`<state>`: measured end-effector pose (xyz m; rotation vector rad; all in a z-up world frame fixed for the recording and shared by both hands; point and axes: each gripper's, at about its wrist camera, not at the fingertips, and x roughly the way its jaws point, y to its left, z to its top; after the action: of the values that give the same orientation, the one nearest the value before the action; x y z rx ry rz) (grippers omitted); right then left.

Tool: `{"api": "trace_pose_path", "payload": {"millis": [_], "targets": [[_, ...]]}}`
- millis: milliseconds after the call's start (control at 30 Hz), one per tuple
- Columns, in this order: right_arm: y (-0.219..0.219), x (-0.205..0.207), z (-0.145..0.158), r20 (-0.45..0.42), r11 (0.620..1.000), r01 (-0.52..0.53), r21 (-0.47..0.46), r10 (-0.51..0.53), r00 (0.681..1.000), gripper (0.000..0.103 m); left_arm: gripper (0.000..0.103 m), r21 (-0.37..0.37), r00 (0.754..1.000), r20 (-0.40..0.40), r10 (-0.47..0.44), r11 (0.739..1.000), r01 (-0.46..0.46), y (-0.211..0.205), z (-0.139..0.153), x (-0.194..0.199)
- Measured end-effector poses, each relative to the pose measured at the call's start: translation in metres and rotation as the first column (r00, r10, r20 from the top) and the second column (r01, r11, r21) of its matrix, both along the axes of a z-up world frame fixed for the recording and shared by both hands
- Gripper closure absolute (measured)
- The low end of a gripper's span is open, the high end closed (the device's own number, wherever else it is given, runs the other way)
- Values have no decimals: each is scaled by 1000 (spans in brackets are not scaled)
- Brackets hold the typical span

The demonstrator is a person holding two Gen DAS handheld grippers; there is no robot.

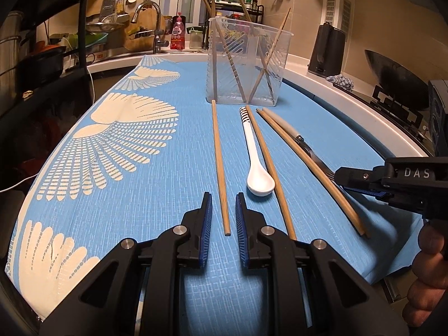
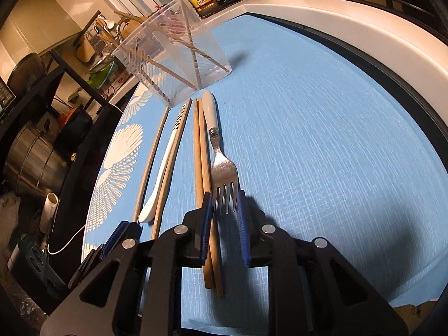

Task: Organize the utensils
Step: 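Move the left tool to a loose chopstick while the right tool moves to the silver fork, then close the left tool on the chopstick while the right tool grasps the silver fork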

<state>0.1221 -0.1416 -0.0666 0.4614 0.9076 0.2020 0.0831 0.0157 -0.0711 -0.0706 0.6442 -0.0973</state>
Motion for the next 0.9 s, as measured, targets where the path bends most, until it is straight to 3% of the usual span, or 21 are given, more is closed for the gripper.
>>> {"api": "trace_pose_path", "payload": {"millis": [100,167,267,367,633,733,900], "targets": [[-5,-6,5,42,999,7,-36,-5,999,85,85,-1,1000,1,-7,1000,7,1,0,-1],[-5,-11,11,94,992,2,-123,10,995,86,85,1,1000,3,-9,1000,9,1,0,-1],[-5,-19,16,167,954,2,-301,51,985,87,85,0,1000,4,-10,1000,10,2,0,-2],[-7,-23,8,184,917,-18,-399,100,978,87,85,-2,1000,7,-9,1000,9,2,-1,-3],[-26,-25,1,225,973,-25,-228,77,971,90,85,-7,1000,9,-9,1000,9,2,-1,-3],[-18,-28,-4,218,973,-49,-226,100,971,99,88,0,1000,11,-6,1000,6,3,-1,-4],[-11,-31,-5,222,966,-47,-255,106,969,99,98,2,1000,14,12,1000,-12,7,-2,-6]]}}
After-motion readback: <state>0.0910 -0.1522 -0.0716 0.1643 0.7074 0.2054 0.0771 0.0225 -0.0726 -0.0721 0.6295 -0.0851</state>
